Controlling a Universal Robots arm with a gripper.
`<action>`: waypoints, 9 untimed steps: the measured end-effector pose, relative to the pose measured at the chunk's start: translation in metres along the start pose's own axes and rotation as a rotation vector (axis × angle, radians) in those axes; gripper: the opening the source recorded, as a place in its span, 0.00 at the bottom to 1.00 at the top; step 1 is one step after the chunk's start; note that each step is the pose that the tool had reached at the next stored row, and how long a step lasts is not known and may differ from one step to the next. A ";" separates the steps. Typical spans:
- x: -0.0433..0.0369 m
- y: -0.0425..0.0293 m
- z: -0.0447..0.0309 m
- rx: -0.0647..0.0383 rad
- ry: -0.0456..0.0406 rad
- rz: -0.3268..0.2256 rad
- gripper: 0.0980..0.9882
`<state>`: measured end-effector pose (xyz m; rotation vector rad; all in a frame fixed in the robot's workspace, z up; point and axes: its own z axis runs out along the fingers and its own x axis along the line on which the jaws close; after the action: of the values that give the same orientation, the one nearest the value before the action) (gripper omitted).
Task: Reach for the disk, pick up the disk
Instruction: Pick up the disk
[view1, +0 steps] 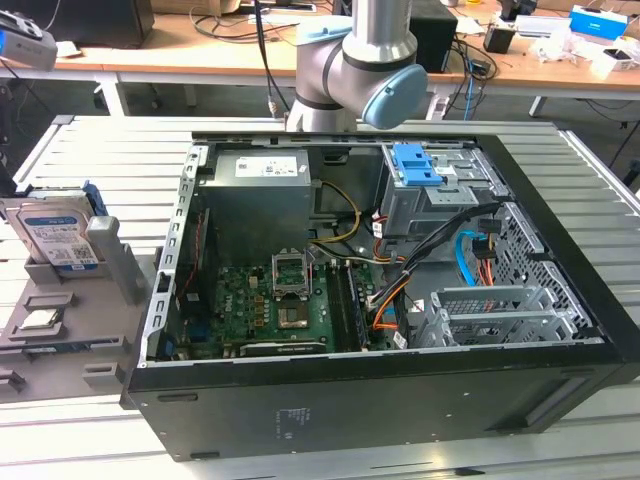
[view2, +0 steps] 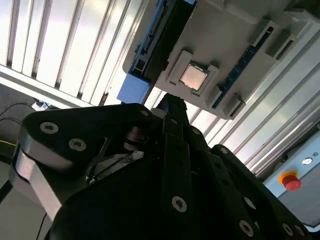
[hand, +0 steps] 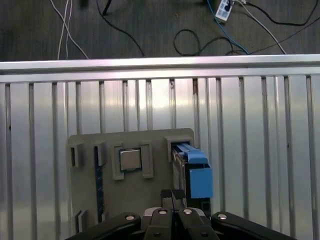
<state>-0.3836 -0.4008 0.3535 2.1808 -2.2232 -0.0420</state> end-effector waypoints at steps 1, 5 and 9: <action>0.0000 0.0000 0.0000 0.000 0.0004 -0.009 0.01; 0.0000 0.0000 0.0000 0.000 0.0020 -0.051 0.01; 0.0000 0.0000 0.0000 0.000 0.0030 -0.079 0.01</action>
<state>-0.3836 -0.4008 0.3535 2.2662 -2.1345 -0.0403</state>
